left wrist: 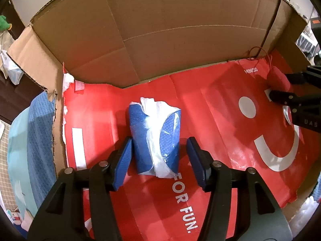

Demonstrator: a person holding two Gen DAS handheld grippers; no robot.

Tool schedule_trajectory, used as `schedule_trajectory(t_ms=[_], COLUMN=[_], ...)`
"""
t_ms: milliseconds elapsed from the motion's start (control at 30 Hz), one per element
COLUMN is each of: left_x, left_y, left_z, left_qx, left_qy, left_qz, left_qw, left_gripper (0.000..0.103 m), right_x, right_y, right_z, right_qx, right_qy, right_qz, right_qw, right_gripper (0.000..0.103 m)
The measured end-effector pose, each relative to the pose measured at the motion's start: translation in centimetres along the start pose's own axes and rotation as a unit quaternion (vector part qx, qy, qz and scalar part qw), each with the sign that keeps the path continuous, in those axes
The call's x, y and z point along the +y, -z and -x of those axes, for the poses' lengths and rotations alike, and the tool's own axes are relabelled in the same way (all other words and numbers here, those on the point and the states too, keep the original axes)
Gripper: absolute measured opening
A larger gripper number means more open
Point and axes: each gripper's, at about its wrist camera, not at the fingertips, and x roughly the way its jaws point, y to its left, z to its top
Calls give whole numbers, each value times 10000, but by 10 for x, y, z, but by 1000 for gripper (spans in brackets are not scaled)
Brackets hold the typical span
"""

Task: Organize soft objects
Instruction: 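Open the left tool on the box floor while the right tool releases the sponge, then lift both tools out of the box and back toward the blanket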

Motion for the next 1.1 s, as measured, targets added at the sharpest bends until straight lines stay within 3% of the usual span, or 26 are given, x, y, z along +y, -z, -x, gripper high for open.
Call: schedule_trajectory(t_ms=[333, 433, 633, 833, 867, 967, 1100], left_x=[-2, -5, -13, -10, -9, -13, -19], left_y=[7, 12, 31, 65, 71, 86, 114], left_z=[20, 35, 78, 135, 143, 165, 194], left_qx=[-239, -423, -871, -1564, -1667, -2049, -2591], left_qy=[243, 331, 509, 666, 684, 671, 565], left_qz=[110, 130, 144, 269, 302, 364, 387], left_qw=[9994, 9985, 9948, 9851, 9832, 9758, 9634], left_gripper=[62, 67, 71, 77, 80, 89, 94], right_x=[-18, -21, -29, -31, -16, -15, -12], right_y=[-12, -12, -8, 17, 29, 51, 84], right_z=[14, 22, 52, 105, 118, 148, 185], right_qx=[-75, -204, -514, -1162, -1282, -1679, -2277], right_qy=[-134, -136, -234, -359, -385, -462, -446], right_qz=[-42, -56, -143, -254, -286, -422, -536], right_qw=[9999, 9997, 9983, 9923, 9906, 9838, 9712], right_gripper=[56, 64, 65, 74, 75, 78, 85])
